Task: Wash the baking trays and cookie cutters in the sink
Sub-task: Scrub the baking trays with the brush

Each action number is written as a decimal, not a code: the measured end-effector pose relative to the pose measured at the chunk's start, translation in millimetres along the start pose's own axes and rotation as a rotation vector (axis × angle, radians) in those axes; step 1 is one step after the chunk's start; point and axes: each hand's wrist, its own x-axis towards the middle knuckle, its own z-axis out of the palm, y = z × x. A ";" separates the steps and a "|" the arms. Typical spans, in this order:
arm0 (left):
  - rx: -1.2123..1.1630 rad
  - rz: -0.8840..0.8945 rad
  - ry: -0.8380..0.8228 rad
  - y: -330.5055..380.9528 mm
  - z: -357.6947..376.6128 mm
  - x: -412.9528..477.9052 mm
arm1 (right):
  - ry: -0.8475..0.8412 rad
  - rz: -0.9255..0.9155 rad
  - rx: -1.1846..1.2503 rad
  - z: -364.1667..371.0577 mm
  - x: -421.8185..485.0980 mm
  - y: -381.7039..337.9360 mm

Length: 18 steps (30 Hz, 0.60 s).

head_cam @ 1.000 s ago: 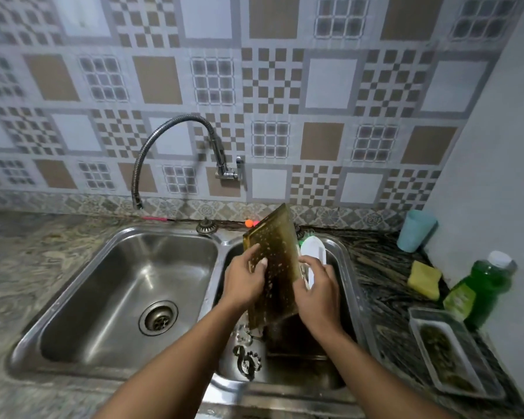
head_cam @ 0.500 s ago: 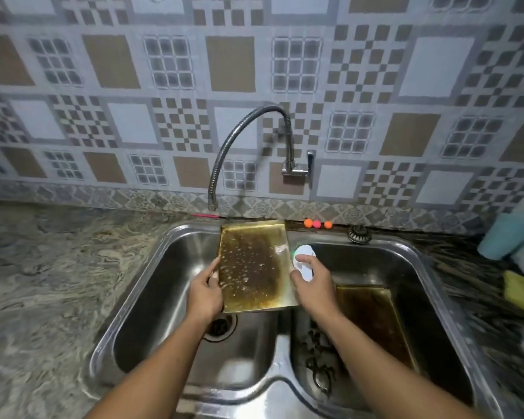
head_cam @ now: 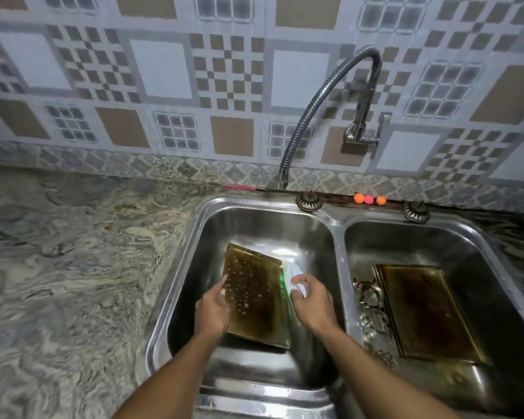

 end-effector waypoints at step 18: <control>0.102 0.183 -0.262 69.3 41.2 11.7 | 0.184 -0.023 0.097 -85.7 14.8 -24.0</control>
